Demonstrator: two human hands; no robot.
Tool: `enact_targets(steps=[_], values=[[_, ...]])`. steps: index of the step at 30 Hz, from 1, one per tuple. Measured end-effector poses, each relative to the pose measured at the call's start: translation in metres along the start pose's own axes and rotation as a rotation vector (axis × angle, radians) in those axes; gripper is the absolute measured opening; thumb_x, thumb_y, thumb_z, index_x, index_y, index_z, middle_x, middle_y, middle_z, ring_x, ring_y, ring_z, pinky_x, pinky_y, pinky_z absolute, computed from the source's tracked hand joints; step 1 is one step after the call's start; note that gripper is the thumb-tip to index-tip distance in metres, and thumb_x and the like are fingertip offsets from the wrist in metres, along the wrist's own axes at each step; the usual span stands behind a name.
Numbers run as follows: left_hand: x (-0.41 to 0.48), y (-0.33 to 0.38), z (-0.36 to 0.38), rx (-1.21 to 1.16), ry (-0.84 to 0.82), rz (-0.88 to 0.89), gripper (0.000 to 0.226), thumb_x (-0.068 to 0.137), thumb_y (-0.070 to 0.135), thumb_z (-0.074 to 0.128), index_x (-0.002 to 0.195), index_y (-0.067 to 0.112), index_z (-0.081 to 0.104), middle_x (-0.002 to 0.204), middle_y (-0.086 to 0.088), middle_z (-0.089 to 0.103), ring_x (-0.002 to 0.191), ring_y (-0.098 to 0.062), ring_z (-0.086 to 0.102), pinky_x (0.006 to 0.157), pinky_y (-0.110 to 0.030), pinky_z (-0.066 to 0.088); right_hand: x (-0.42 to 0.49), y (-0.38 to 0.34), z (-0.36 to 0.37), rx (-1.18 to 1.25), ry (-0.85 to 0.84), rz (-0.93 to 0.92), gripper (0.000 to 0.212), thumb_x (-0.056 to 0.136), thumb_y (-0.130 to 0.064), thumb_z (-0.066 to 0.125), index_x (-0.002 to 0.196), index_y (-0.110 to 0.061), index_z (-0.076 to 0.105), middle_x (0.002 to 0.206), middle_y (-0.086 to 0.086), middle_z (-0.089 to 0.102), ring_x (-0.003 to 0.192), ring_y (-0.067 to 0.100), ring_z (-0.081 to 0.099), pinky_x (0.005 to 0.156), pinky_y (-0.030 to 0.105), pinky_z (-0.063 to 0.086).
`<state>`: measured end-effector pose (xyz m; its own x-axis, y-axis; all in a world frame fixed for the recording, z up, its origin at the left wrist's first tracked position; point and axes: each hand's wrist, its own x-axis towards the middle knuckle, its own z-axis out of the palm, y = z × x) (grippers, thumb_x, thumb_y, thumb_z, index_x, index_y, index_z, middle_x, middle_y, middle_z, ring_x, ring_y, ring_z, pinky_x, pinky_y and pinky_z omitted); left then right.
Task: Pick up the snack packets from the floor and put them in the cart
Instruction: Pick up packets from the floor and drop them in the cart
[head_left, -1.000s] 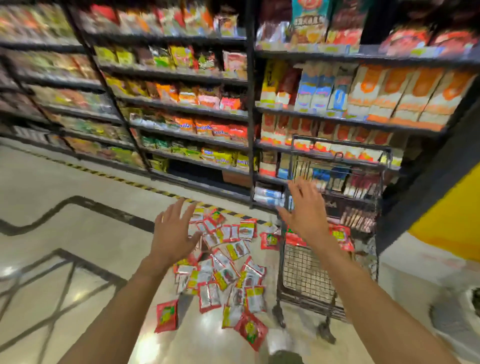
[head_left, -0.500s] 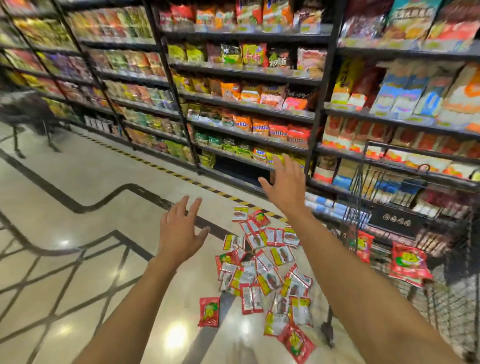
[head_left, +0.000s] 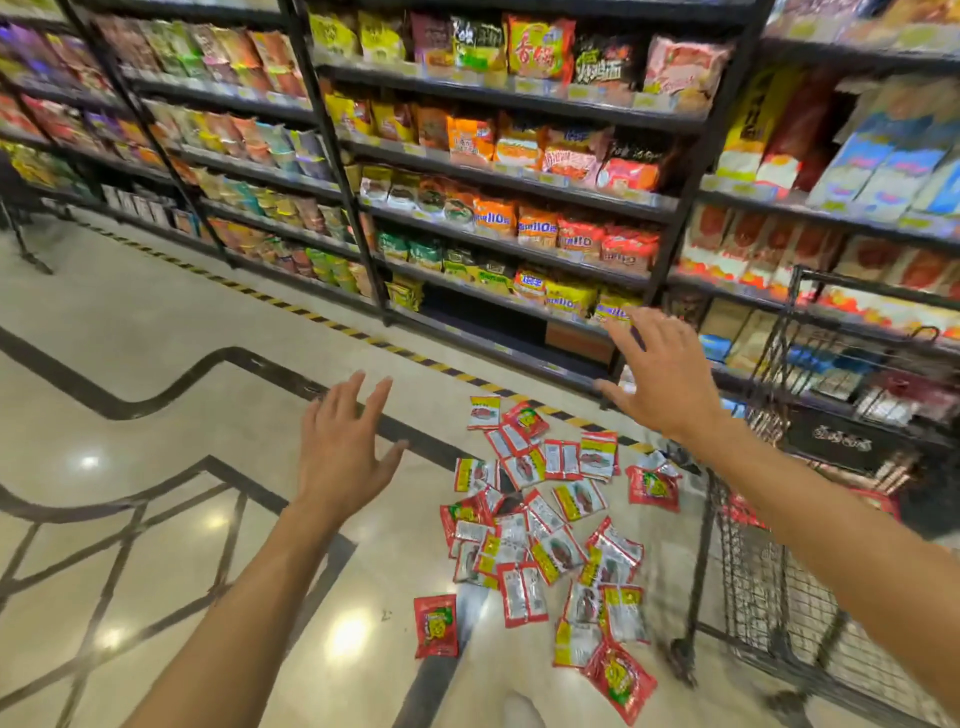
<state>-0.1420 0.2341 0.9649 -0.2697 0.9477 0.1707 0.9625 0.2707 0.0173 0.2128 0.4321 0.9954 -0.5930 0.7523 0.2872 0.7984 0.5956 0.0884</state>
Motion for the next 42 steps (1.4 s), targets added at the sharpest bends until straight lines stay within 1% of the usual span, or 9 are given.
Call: enact_targets(steps=[2, 6, 10, 15, 23, 28, 32, 37, 42], values=[[0.013, -0.017, 0.033, -0.02, -0.031, 0.016, 0.087, 0.088, 0.059, 0.069, 0.16, 0.029, 0.029, 0.165, -0.014, 0.034, 0.15, -0.039, 0.035, 0.118, -0.06, 0.034, -0.014, -0.003, 0.047, 0.012, -0.103, 0.055, 0.08, 0.09, -0.061, 0.064, 0.153, -0.016, 0.044, 0.157, 0.019, 0.042, 0.14, 0.041, 0.041, 0.115, 0.057, 0.036], [0.036, -0.053, 0.121, -0.021, -0.135, 0.059, 0.088, 0.087, 0.062, 0.067, 0.16, 0.029, 0.031, 0.166, -0.014, 0.033, 0.15, -0.04, 0.034, 0.12, -0.059, 0.031, -0.041, -0.029, 0.139, 0.028, -0.293, 0.143, 0.079, 0.092, -0.068, 0.037, 0.152, -0.016, 0.043, 0.156, 0.02, 0.043, 0.139, 0.043, 0.045, 0.113, 0.058, 0.038], [0.039, -0.078, 0.237, -0.044, -0.259, 0.116, 0.088, 0.087, 0.065, 0.066, 0.16, 0.029, 0.033, 0.168, -0.012, 0.031, 0.15, -0.041, 0.034, 0.121, -0.062, 0.025, -0.078, -0.073, 0.241, 0.049, -0.343, 0.215, 0.08, 0.093, -0.065, 0.055, 0.157, -0.019, 0.038, 0.159, 0.017, 0.041, 0.144, 0.041, 0.04, 0.117, 0.059, 0.035], [0.024, -0.09, 0.389, -0.054, -0.334, 0.21, 0.089, 0.085, 0.061, 0.069, 0.159, 0.024, 0.037, 0.165, -0.017, 0.034, 0.146, -0.044, 0.038, 0.115, -0.063, 0.033, -0.125, -0.12, 0.38, 0.135, -0.423, 0.319, 0.077, 0.093, -0.063, 0.041, 0.155, -0.019, 0.042, 0.157, 0.017, 0.046, 0.141, 0.041, 0.047, 0.114, 0.057, 0.041], [-0.053, -0.07, 0.623, -0.145, -0.45, 0.235, 0.084, 0.085, 0.066, 0.041, 0.157, 0.022, 0.041, 0.162, -0.018, 0.036, 0.147, -0.046, 0.035, 0.115, -0.063, 0.028, -0.199, -0.171, 0.604, 0.209, -0.524, 0.299, 0.084, 0.086, -0.059, 0.064, 0.158, -0.022, 0.041, 0.162, 0.012, 0.04, 0.145, 0.037, 0.042, 0.115, 0.055, 0.038], [-0.101, -0.061, 0.759, -0.159, -0.525, 0.215, 0.082, 0.083, 0.058, 0.053, 0.156, 0.022, 0.042, 0.161, -0.017, 0.038, 0.147, -0.045, 0.036, 0.114, -0.064, 0.03, -0.24, -0.19, 0.738, 0.171, -0.599, 0.261, 0.081, 0.088, -0.061, 0.058, 0.156, -0.02, 0.042, 0.163, 0.014, 0.04, 0.146, 0.038, 0.042, 0.115, 0.054, 0.04], [-0.149, -0.07, 0.863, -0.152, -0.637, 0.12, 0.084, 0.084, 0.06, 0.063, 0.157, 0.027, 0.04, 0.162, -0.015, 0.036, 0.147, -0.042, 0.036, 0.112, -0.066, 0.034, -0.272, -0.204, 0.835, 0.187, -0.643, 0.27, 0.08, 0.088, -0.062, 0.055, 0.156, -0.022, 0.039, 0.158, 0.014, 0.045, 0.139, 0.04, 0.047, 0.109, 0.057, 0.045], [-0.207, -0.079, 0.959, -0.271, -0.85, -0.279, 0.1, 0.08, 0.049, 0.081, 0.16, 0.034, 0.023, 0.162, -0.012, 0.021, 0.142, -0.048, 0.034, 0.1, -0.068, 0.047, -0.311, -0.221, 0.938, 0.203, -0.709, 0.324, 0.084, 0.094, -0.06, 0.054, 0.164, -0.026, 0.024, 0.167, 0.012, 0.031, 0.151, 0.04, 0.032, 0.117, 0.056, 0.035], [-0.241, -0.078, 1.003, -0.409, -0.755, -0.499, 0.106, 0.074, 0.033, 0.091, 0.158, 0.029, 0.027, 0.152, -0.012, 0.027, 0.132, -0.051, 0.041, 0.101, -0.066, 0.048, -0.332, -0.238, 0.991, 0.266, -0.737, 0.456, 0.097, 0.089, -0.058, 0.069, 0.164, -0.024, 0.017, 0.171, 0.014, 0.009, 0.155, 0.045, 0.015, 0.108, 0.062, 0.044]])
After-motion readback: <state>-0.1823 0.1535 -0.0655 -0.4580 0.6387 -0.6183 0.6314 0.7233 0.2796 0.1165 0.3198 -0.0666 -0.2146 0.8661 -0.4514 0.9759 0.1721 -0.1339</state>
